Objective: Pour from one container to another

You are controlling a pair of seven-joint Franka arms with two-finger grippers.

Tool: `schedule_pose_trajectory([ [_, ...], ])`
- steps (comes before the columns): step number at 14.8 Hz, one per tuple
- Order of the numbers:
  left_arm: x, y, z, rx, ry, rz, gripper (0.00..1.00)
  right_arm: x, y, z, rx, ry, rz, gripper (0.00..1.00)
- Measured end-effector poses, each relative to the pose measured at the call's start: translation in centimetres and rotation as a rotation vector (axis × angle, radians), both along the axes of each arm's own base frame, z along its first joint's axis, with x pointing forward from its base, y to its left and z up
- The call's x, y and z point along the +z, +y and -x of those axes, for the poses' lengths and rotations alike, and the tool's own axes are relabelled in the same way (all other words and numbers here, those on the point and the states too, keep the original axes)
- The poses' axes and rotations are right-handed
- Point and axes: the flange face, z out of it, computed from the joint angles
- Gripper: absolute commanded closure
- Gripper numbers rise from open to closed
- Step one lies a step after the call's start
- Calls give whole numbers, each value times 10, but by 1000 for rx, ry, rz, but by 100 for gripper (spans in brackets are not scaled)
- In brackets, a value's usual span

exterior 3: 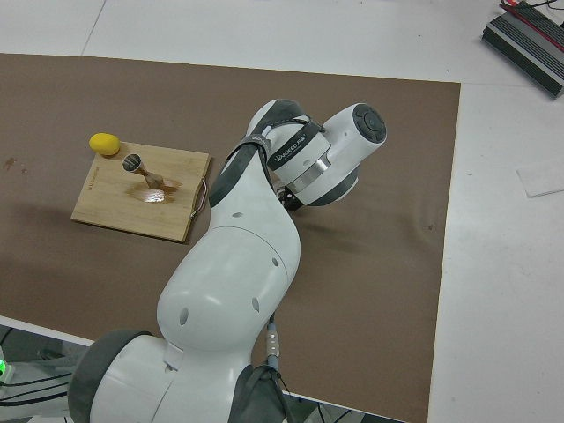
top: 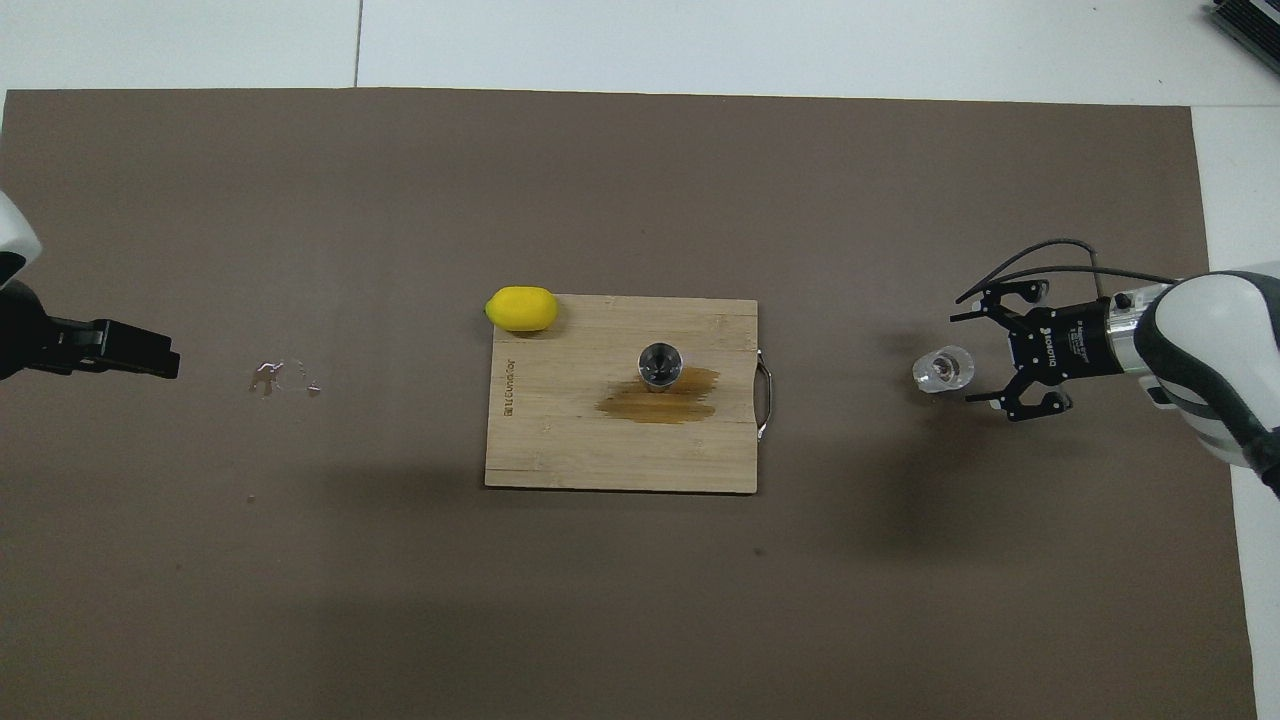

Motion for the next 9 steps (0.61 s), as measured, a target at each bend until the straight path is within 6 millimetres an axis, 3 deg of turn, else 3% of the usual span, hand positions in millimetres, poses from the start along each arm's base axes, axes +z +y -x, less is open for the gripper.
schedule_pose_trajectory([
  [3,0,0,0,1,0,0,0,40,5,-3,50,-66,60,0],
  [6,0,1,0,2,0,0,0,101,49,-8,200,-159,172,0],
  [9,0,1,0,2,0,0,0,146,90,-5,394,-201,332,0],
])
